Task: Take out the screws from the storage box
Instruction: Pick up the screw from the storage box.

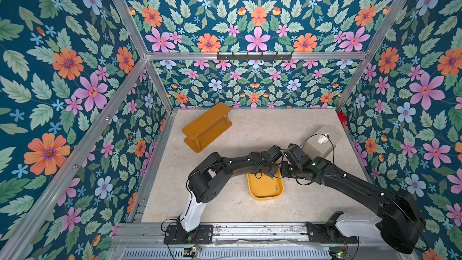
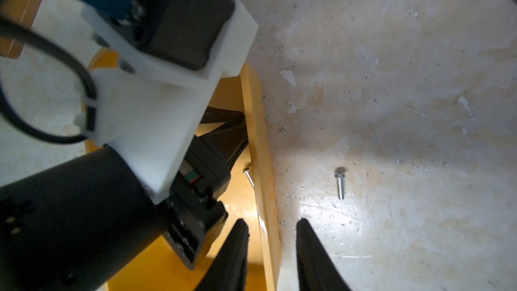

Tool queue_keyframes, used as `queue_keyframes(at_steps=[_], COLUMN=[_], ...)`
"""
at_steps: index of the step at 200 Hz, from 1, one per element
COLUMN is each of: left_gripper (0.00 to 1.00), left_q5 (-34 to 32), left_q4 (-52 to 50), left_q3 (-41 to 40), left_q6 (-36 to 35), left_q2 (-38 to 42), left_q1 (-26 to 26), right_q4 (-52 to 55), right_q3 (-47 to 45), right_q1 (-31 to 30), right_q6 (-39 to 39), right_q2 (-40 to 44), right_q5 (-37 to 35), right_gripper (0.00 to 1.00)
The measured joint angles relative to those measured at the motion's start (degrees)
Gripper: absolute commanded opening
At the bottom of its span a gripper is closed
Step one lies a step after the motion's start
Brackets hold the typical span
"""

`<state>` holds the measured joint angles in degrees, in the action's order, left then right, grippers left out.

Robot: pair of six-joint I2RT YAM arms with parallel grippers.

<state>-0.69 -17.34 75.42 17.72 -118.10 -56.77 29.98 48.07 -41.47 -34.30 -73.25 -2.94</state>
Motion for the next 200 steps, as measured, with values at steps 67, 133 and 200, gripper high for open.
queue_keyframes(at_steps=[67, 133, 200], left_gripper=[0.16, 0.09, 0.0], left_q5=[-0.35, -0.7, -0.87], left_q4=[0.33, 0.31, 2.95], left_q3=[-0.66, -0.87, -2.95], left_q6=[-0.04, -0.26, -1.09], left_q2=[0.46, 0.52, 1.33], left_q1=[0.07, 0.02, 0.0], right_q4=[0.0, -0.07, -0.09], right_q3=[0.17, 0.13, -0.15], right_q1=[0.0, 0.0, 0.0], right_q6=[0.61, 0.85, 0.85], right_q2=[-0.22, -0.2, 0.72], right_q5=[0.0, 0.02, 0.02], right_gripper=[0.34, 0.34, 0.34])
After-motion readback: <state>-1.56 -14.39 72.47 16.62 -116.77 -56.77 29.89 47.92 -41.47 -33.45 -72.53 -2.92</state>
